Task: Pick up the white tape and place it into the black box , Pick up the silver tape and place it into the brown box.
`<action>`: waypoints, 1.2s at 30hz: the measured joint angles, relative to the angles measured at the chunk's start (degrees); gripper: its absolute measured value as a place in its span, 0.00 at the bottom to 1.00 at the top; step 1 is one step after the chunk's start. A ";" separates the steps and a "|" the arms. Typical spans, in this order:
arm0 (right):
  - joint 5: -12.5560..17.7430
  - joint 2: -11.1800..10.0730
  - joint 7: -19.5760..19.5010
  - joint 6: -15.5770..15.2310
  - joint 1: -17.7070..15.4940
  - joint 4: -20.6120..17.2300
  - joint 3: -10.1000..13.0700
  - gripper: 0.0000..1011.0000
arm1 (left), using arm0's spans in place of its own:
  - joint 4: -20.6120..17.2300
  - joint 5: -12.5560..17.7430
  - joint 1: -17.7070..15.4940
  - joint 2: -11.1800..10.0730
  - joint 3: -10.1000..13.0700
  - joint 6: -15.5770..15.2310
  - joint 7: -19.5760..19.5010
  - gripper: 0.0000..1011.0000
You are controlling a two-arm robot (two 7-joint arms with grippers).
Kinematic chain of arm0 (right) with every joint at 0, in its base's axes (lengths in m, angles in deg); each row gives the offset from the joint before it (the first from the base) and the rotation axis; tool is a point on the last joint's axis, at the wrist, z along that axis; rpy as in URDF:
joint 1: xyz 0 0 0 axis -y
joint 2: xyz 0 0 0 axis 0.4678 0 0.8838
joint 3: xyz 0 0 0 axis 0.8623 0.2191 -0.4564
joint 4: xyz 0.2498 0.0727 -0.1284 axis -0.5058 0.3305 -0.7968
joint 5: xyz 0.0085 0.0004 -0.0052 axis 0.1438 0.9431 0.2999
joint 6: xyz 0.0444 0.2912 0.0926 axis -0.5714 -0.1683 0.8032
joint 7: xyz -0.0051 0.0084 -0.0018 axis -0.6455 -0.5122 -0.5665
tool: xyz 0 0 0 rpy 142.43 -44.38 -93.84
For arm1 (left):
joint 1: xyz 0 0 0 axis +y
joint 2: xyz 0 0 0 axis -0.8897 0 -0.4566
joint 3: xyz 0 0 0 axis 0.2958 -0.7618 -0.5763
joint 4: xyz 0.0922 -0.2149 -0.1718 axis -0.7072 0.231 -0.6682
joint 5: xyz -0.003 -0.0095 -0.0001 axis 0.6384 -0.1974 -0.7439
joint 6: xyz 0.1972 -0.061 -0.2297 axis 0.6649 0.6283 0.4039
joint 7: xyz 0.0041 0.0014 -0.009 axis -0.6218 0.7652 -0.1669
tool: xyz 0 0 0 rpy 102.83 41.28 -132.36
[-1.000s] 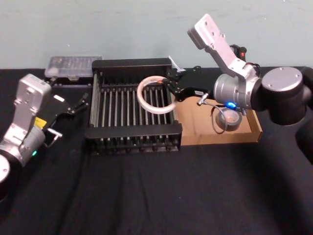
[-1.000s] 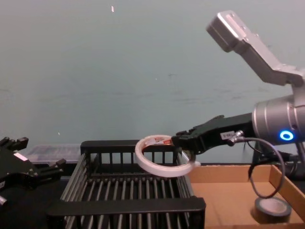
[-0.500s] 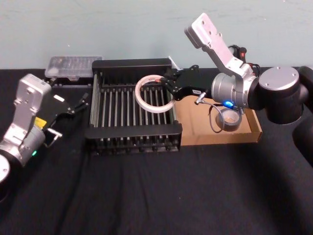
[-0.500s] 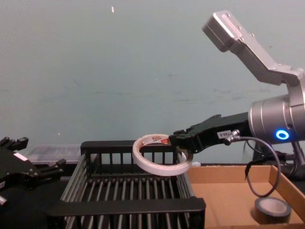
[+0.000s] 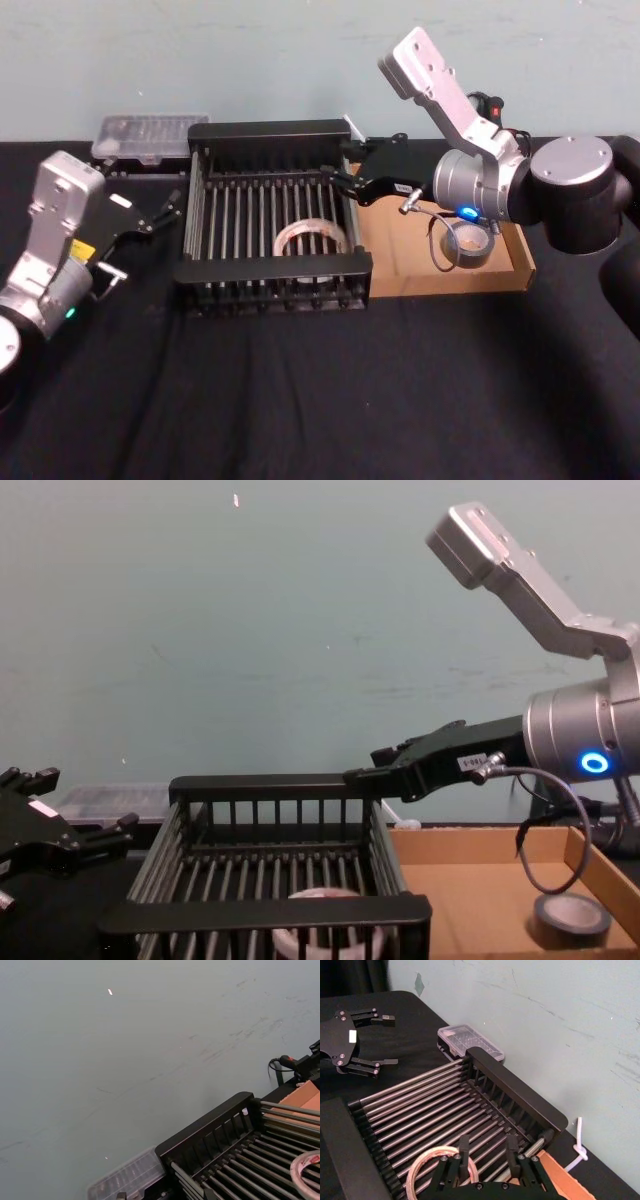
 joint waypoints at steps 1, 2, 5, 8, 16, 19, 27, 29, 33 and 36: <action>0.00 -0.01 0.00 -0.01 -0.01 0.00 0.00 0.48 | 0.00 0.00 0.00 0.00 0.00 0.00 0.00 0.99; 0.01 -0.01 0.00 -0.01 -0.01 -0.01 0.01 0.52 | 0.00 0.00 0.00 0.00 0.00 0.00 0.00 0.99; 0.02 -0.03 0.00 -0.02 -0.02 -0.03 0.03 0.58 | 0.00 0.00 0.00 0.00 0.00 0.00 0.00 0.99; 0.03 -0.04 0.00 -0.04 -0.04 -0.04 0.03 0.68 | 0.00 0.00 0.00 0.00 0.00 0.00 0.00 0.99; 0.07 -0.06 0.00 -0.08 -0.06 -0.08 0.03 0.91 | 0.00 0.00 0.00 0.00 0.00 0.00 0.00 0.99; 0.08 -0.06 0.00 -0.08 -0.06 -0.08 0.03 0.99 | 0.00 0.00 0.00 0.00 0.00 0.00 0.00 0.99; -0.09 -0.60 -2.31 0.25 -1.64 -2.08 1.37 0.99 | 0.00 0.00 0.00 0.00 0.00 0.00 0.00 0.99; -0.53 -1.00 -3.95 0.93 -2.84 -3.48 2.26 0.99 | 0.00 0.00 0.00 0.00 0.00 0.00 0.00 0.99; -1.54 -2.08 -6.87 2.51 -5.64 -5.99 4.31 0.99 | 0.00 0.00 0.00 0.00 0.00 0.00 0.00 0.99; -2.25 -3.07 -8.96 3.88 -8.16 -7.87 6.03 0.99 | 0.00 0.00 0.00 0.00 0.00 0.00 0.00 0.99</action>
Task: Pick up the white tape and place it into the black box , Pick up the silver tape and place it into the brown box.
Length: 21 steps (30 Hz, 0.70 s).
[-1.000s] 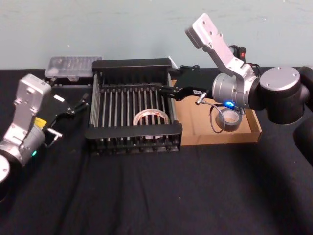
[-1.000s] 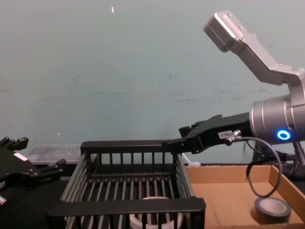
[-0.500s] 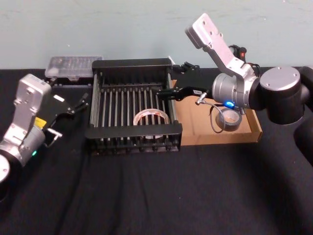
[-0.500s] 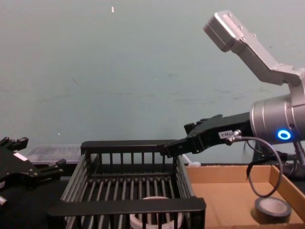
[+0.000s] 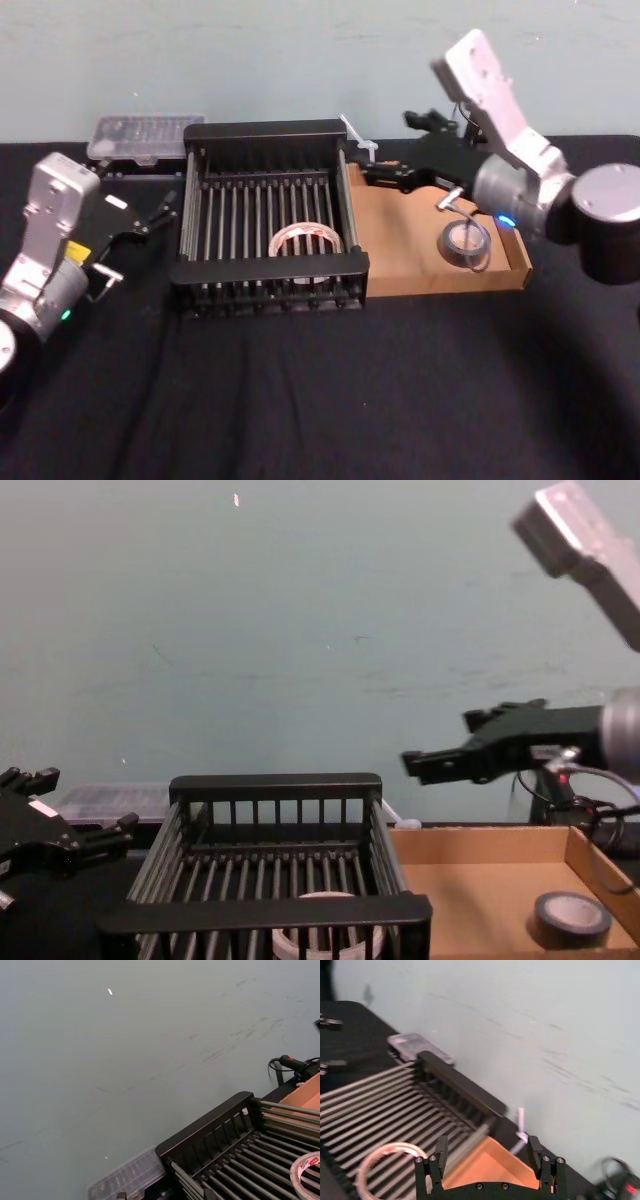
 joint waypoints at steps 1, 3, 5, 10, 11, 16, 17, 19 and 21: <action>-0.11 -0.26 -0.54 0.37 -0.73 -0.47 0.49 0.99 | 0.00 0.00 0.00 0.00 0.00 0.00 0.00 0.99; -0.34 -0.70 -1.59 1.07 -2.15 -1.29 1.40 0.99 | 0.00 0.00 0.00 0.00 0.00 0.00 0.00 0.99; -0.58 -1.32 -2.79 2.14 -4.26 -2.41 2.70 0.99 | 0.00 0.00 0.00 0.00 0.00 0.00 0.00 0.99; -1.87 -2.82 -6.15 6.37 -10.42 -5.10 5.30 0.99 | 0.00 0.00 0.00 0.00 0.00 0.00 0.00 0.99; -2.01 -2.97 -6.39 6.82 -11.08 -5.31 5.53 0.99 | 0.00 0.00 0.00 0.00 0.00 0.00 0.00 0.99; -3.49 -3.84 -8.43 10.58 -15.75 -6.62 7.26 0.99 | 0.00 0.00 0.00 0.00 0.00 0.00 0.00 0.99; -3.67 -3.88 -8.69 11.03 -16.35 -6.72 7.47 0.99 | 0.00 0.00 0.00 0.00 0.00 0.00 0.00 0.99; -4.21 -3.87 -9.45 12.21 -17.76 -6.90 8.02 0.99 | 0.00 0.00 0.00 0.00 0.00 0.00 0.00 0.99; -4.60 -3.79 -10.00 12.93 -18.60 -6.98 8.38 0.99 | 0.00 0.00 0.00 0.00 0.00 0.00 0.00 0.99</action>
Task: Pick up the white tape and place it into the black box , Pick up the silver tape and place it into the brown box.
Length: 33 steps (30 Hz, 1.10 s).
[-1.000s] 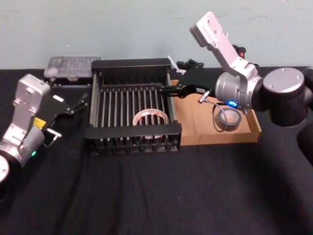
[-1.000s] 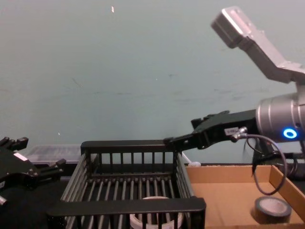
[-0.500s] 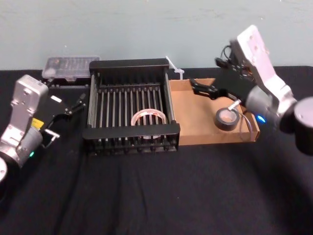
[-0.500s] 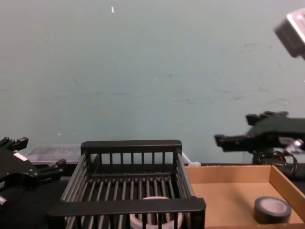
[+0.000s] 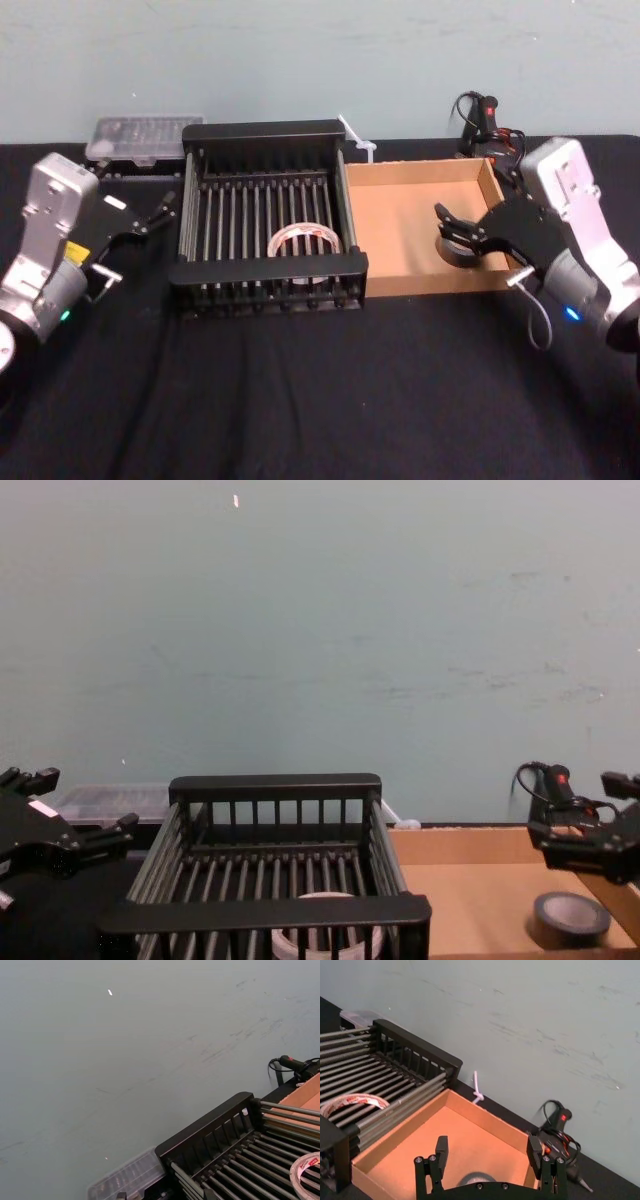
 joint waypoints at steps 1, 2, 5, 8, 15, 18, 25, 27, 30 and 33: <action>-0.42 0.14 -0.50 0.55 -0.67 -0.06 0.26 0.99 | 0.00 0.00 0.00 0.00 0.00 0.00 0.00 0.99; -0.64 0.22 -0.75 0.77 -0.96 -0.09 0.41 0.99 | 0.00 0.00 0.00 0.00 0.00 0.00 0.00 0.99; -1.41 0.60 -1.47 1.43 -1.94 -0.19 0.87 0.99 | 0.00 0.00 0.00 0.00 0.00 0.00 0.00 0.99; -1.80 0.96 -1.73 1.52 -2.54 -0.32 1.37 0.99 | 0.00 0.00 0.00 0.00 0.00 0.00 0.00 0.99; -1.49 1.77 -2.00 -0.28 -2.96 -0.40 2.79 0.99 | 0.00 0.00 0.00 0.00 0.00 0.00 0.00 0.99; -1.49 1.71 -2.00 -0.19 -2.93 -0.40 2.66 0.99 | 0.00 0.00 0.00 0.00 0.00 0.00 0.00 0.99; -1.49 1.61 -1.98 0.04 -2.89 -0.39 2.44 0.99 | 0.00 0.00 0.00 0.00 0.00 0.00 0.00 0.99; -1.50 1.59 -1.97 0.09 -2.88 -0.38 2.39 0.99 | 0.00 0.00 0.00 0.00 0.00 0.00 0.00 0.99; -1.50 1.57 -1.97 0.15 -2.87 -0.36 2.34 0.99 | 0.00 0.00 0.00 0.00 0.00 0.00 0.00 0.99; -1.50 1.56 -1.95 0.20 -2.85 -0.34 2.30 0.99 | 0.00 0.00 0.00 0.00 0.00 0.00 0.00 0.99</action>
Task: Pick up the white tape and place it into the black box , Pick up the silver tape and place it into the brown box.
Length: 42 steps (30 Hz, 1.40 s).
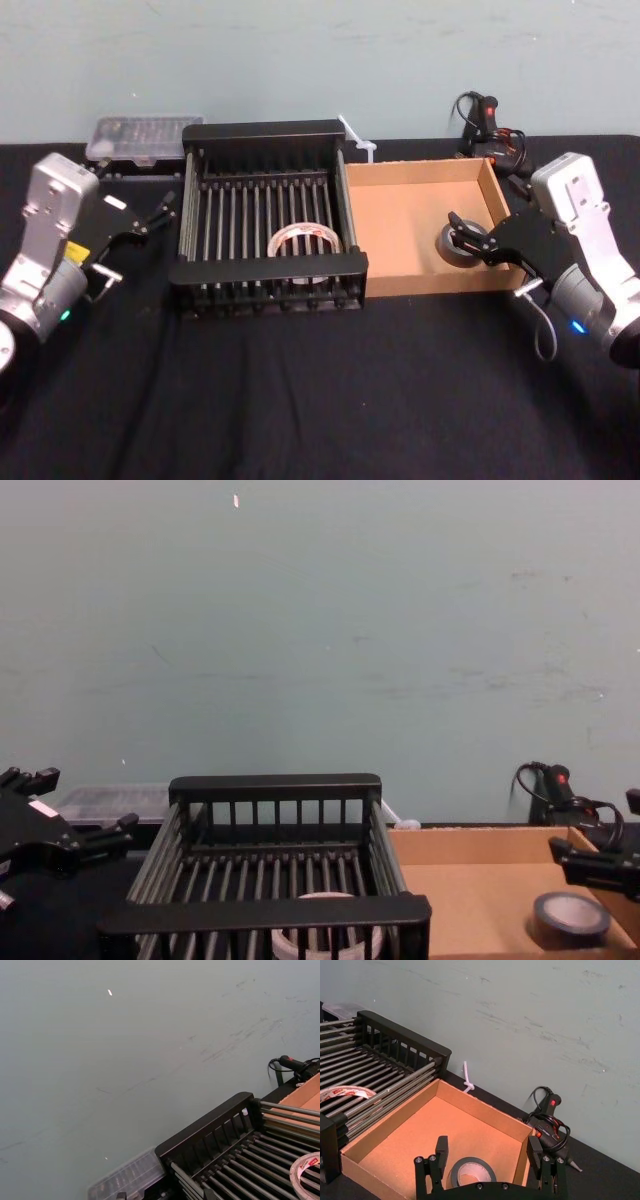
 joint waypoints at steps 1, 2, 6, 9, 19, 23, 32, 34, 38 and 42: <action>0.00 0.00 0.00 0.01 0.00 0.00 -0.01 0.99 | 0.00 0.00 0.00 0.00 0.00 0.00 0.00 0.99; 0.00 -0.01 0.01 0.02 0.01 0.00 -0.01 0.99 | 0.00 0.00 0.00 0.00 0.00 0.00 0.00 0.99; 0.00 -0.02 0.02 0.07 0.02 0.01 -0.04 0.99 | 0.00 0.00 0.00 0.00 0.00 0.00 0.00 0.99; -0.01 -0.04 0.04 0.09 0.04 0.01 -0.06 0.99 | 0.00 0.00 0.00 0.00 0.00 0.00 0.00 0.99; -0.04 -0.08 0.07 0.15 0.04 0.01 -0.11 0.99 | 0.00 0.00 0.00 0.00 0.00 0.00 0.00 0.99; -0.05 -0.08 0.07 0.17 0.04 0.01 -0.12 0.99 | 0.00 0.00 0.00 0.00 0.00 0.00 0.00 0.99; -0.06 -0.08 0.06 0.17 0.04 0.01 -0.11 0.99 | 0.00 0.00 0.00 0.00 0.00 0.00 0.00 0.99; -0.06 -0.08 0.06 0.17 0.04 0.01 -0.12 0.99 | 0.00 0.00 0.00 0.00 0.00 0.00 0.00 0.99; -0.06 -0.08 0.06 0.17 0.04 0.01 -0.11 0.99 | 0.00 0.00 0.00 0.00 0.00 0.00 0.00 0.99; -0.06 -0.08 0.06 0.17 0.04 0.01 -0.11 0.99 | 0.00 0.00 0.00 0.00 0.00 0.00 0.00 0.99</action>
